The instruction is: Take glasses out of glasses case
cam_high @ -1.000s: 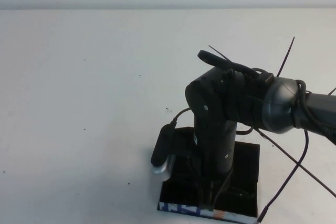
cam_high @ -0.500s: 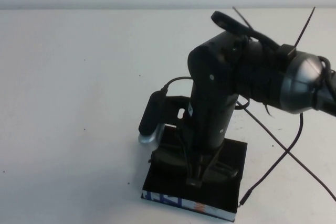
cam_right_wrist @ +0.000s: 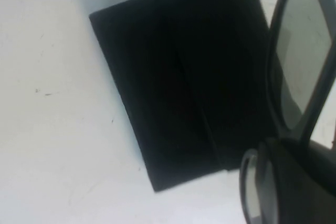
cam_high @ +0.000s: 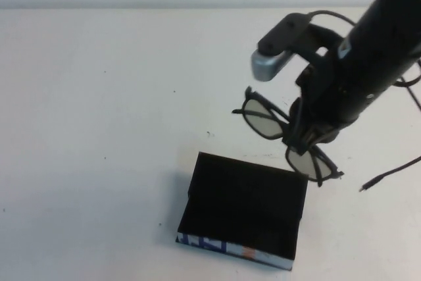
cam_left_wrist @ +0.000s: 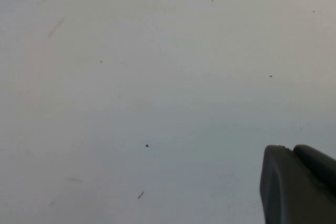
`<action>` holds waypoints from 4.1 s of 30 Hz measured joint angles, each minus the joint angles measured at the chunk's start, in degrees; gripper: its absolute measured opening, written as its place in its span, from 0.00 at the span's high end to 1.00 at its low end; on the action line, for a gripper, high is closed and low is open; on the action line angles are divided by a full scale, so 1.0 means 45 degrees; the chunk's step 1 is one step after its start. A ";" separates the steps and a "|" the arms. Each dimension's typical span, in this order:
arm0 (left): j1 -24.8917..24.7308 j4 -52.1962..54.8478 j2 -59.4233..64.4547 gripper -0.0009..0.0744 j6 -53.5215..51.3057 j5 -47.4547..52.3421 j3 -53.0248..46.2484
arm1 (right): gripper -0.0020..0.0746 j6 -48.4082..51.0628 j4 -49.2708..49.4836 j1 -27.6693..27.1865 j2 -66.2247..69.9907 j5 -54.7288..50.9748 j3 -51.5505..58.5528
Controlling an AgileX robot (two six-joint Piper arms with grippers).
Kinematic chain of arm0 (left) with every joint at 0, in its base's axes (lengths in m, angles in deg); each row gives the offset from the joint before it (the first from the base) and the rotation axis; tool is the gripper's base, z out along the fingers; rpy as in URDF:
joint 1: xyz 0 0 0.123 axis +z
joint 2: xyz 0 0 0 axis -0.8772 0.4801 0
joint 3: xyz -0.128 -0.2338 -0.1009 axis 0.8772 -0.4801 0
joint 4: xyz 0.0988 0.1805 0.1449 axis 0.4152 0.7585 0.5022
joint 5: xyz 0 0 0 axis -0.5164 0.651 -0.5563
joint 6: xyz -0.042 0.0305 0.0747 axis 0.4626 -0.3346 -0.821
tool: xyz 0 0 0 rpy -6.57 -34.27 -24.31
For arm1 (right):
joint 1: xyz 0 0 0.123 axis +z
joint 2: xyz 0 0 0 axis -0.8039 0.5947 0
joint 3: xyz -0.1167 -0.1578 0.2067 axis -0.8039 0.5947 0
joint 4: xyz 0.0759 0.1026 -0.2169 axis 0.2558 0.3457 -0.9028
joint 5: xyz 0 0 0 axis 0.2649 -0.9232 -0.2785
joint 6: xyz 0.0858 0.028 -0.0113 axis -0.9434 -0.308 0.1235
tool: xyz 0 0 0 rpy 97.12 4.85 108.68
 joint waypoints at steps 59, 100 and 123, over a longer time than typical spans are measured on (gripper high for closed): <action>0.0000 0.0000 0.0000 0.99 0.0000 0.0000 0.0000 | 0.86 -0.5179 0.2011 -0.2648 -0.5676 0.8220 1.1864; 0.0000 0.0000 0.0000 0.99 0.0000 0.0000 0.0000 | 0.99 -0.7228 -0.4623 -0.2667 -2.0709 0.7475 1.3752; 0.0000 0.0000 0.0000 0.99 0.0000 0.0000 0.0000 | 0.99 -0.7228 -0.3683 -0.2667 -2.0803 1.4896 1.9620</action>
